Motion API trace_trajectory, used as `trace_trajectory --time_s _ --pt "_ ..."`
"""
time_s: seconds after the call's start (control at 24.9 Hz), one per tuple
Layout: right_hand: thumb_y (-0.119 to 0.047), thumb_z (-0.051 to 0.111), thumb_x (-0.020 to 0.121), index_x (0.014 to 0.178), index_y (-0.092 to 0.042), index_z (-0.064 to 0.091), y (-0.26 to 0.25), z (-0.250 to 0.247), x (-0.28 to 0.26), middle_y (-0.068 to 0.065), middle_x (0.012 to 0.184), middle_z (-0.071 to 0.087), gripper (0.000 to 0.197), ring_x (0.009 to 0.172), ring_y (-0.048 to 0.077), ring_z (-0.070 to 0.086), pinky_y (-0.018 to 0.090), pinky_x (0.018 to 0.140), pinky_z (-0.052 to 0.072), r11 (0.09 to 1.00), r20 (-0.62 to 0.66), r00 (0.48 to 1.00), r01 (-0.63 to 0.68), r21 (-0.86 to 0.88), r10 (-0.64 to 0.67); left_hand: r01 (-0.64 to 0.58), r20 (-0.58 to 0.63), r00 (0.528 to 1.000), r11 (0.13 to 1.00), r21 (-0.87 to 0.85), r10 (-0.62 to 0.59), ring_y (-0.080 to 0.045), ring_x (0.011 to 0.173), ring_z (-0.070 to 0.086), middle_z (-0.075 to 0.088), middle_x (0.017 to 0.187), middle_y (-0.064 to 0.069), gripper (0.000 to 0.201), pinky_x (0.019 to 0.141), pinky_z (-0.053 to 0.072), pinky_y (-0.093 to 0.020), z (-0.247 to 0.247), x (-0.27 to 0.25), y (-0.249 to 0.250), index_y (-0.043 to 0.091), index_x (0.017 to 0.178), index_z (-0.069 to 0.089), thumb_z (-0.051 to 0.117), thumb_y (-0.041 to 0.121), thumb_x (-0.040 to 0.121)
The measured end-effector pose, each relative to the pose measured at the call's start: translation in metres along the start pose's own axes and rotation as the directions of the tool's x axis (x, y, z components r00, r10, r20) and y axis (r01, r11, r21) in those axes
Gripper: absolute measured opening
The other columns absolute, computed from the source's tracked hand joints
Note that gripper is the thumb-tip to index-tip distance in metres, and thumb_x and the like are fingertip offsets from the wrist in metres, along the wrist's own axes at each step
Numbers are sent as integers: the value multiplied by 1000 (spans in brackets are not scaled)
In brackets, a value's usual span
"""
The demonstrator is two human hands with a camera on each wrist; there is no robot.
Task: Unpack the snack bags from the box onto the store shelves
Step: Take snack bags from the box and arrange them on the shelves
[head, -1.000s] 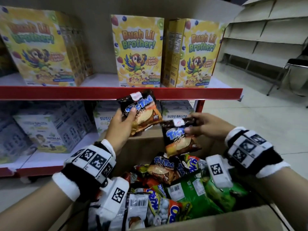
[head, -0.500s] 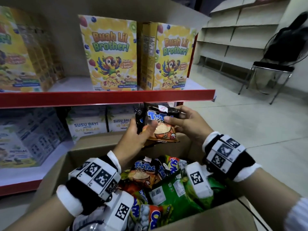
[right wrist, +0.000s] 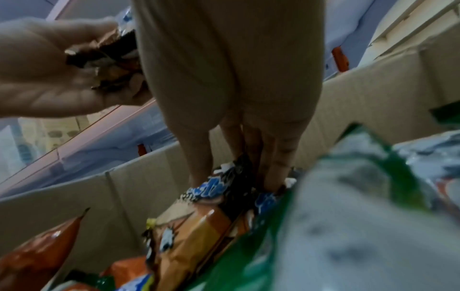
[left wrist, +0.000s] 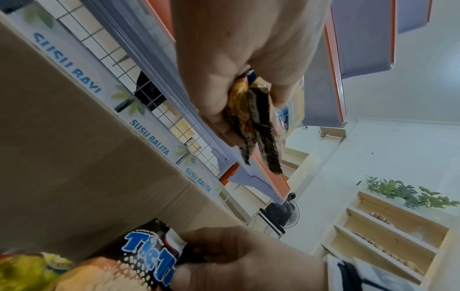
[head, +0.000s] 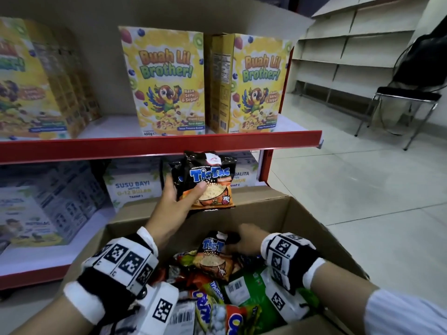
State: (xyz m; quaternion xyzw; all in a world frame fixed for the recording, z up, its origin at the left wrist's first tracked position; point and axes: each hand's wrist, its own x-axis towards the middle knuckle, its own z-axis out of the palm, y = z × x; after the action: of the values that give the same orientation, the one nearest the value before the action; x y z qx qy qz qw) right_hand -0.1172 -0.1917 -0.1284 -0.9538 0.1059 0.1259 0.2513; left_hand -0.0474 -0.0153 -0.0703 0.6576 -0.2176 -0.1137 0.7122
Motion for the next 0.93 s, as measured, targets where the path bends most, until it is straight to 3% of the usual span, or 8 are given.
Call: trace_trajectory --time_s 0.12,0.28,0.36,0.44,0.56,0.68,0.84,0.93 --pt "-39 80 71 126 -13 57 -3 9 3 7 123 62 65 112 24 59 28 91 48 998 22 999 -39 -57 40 30 8 1000 998 -53 -30 -23 125 53 54 136 -3 94 107 39 -50 -1 -1 1 28 140 31 73 54 60" --pt "-19 82 69 93 -20 60 4 -13 -6 -4 90 62 33 86 16 58 17 64 45 970 -70 997 60 234 -44 53 -69 996 987 -149 -64 -24 109 65 68 118 -4 74 100 46 -52 -10 2 5 20 128 49 76 42 63" --pt "0 75 73 97 -15 63 8 -39 -17 1 93 66 31 91 21 61 22 75 52 802 -159 987 116 587 -26 32 -124 991 980 -195 -57 -22 103 68 71 112 -3 66 96 50 -48 -16 5 8 18 122 54 77 34 62" --pt "7 71 71 109 -10 64 8 -64 -30 14 102 70 42 95 32 66 42 87 54 500 -225 973 173 849 46 16 -174 983 975 -223 -56 -21 103 68 71 110 -3 65 92 53 -43 -19 7 9 20 118 56 79 31 58" --pt "-1 66 68 112 -13 61 -3 -93 -47 13 103 70 46 88 28 70 42 79 57 178 -350 937 342 923 17 25 -195 978 969 -247 -75 -21 101 69 70 112 -3 68 88 55 -42 -15 5 7 23 115 55 81 36 53" --pt "1 57 74 121 -11 50 -22 -96 -53 20 109 65 50 90 35 65 45 73 58 2 -345 935 346 938 -78 45 -139 987 961 -273 -86 -19 97 70 70 112 -4 67 73 59 -37 -4 -1 6 27 113 53 80 39 53" --pt "-7 69 71 139 -4 34 -44 -77 -47 20 116 63 76 100 32 65 47 92 52 11 -364 930 365 931 -47 68 -76 993 971 -228 -87 -20 105 67 67 118 -5 80 87 56 -44 10 -9 9 21 123 49 78 45 53" --pt "-16 73 66 128 -9 45 -47 -74 -45 13 107 69 68 93 23 69 39 84 56 98 -408 913 406 909 -3 76 -53 994 964 -255 -93 -23 107 66 66 120 -9 71 87 56 -44 11 -11 11 17 125 49 75 37 62"
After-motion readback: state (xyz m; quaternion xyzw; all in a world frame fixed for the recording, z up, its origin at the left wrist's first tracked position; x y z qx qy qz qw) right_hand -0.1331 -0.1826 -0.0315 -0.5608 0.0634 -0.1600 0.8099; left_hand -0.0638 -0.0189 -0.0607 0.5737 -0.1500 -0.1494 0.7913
